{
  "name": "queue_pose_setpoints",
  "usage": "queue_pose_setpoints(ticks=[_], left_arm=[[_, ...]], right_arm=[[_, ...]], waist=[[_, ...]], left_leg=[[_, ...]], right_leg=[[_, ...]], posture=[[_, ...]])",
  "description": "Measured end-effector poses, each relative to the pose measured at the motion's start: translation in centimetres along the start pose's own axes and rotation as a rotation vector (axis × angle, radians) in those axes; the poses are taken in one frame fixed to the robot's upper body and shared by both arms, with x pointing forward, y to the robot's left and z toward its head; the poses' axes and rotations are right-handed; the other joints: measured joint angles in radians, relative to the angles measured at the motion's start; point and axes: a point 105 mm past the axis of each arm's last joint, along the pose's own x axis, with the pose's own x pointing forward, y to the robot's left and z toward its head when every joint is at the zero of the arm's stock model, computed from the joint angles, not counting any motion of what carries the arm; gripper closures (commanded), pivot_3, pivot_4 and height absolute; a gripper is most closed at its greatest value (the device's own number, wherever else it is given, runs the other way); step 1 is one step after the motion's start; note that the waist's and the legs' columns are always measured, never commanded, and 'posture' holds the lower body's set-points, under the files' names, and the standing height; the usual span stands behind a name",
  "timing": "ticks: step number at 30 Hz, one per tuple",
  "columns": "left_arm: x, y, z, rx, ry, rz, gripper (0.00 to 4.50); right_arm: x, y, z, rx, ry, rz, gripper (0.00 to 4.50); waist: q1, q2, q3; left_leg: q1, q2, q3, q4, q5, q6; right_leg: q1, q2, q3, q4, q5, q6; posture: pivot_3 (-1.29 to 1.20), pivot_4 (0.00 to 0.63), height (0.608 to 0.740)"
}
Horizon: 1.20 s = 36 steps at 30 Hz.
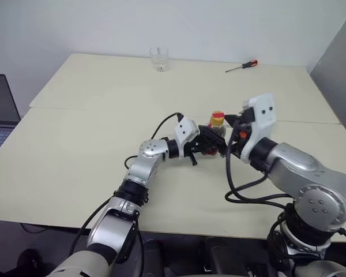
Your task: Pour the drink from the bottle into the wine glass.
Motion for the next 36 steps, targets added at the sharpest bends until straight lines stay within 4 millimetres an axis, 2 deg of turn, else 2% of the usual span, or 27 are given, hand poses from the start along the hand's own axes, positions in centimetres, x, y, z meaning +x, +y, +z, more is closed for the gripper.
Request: queue_pose_setpoints(ticks=[7, 17, 25, 36], left_arm=[[0.1, -0.1, 0.0, -0.005, -0.003, -0.002, 3.87], [0.2, -0.2, 0.0, -0.005, -0.004, -0.003, 3.87], [0.1, -0.1, 0.0, -0.004, -0.002, -0.003, 3.87], [0.3, -0.5, -0.3, 0.001, 0.009, -0.013, 3.87]], right_arm=[[1.4, -0.7, 1.3, 0.003, -0.054, -0.066, 0.0], [2.5, -1.4, 1.4, 0.025, -0.071, -0.134, 0.0], [2.5, -2.4, 1.2, 0.01, -0.06, -0.189, 0.0], [1.2, -2.8, 0.7, -0.015, -0.036, -0.138, 0.0]], waist=[[0.0, 0.0, 0.0], [0.0, 0.0, 0.0], [0.0, 0.0, 0.0], [0.0, 0.0, 0.0]], left_leg=[[0.0, 0.0, 0.0, 0.0, 0.0, 0.0], [0.0, 0.0, 0.0, 0.0, 0.0, 0.0], [0.0, 0.0, 0.0, 0.0, 0.0, 0.0], [0.0, 0.0, 0.0, 0.0, 0.0, 0.0]], right_leg=[[0.0, 0.0, -0.001, 0.0, 0.0, 0.0], [0.0, 0.0, -0.001, 0.0, 0.0, 0.0], [0.0, 0.0, 0.0, 0.0, 0.0, 0.0], [0.0, 0.0, -0.001, 0.0, 0.0, 0.0]], posture=[[0.0, 0.15, 0.74], [0.0, 0.15, 0.74], [0.0, 0.15, 0.74], [0.0, 0.15, 0.74]])
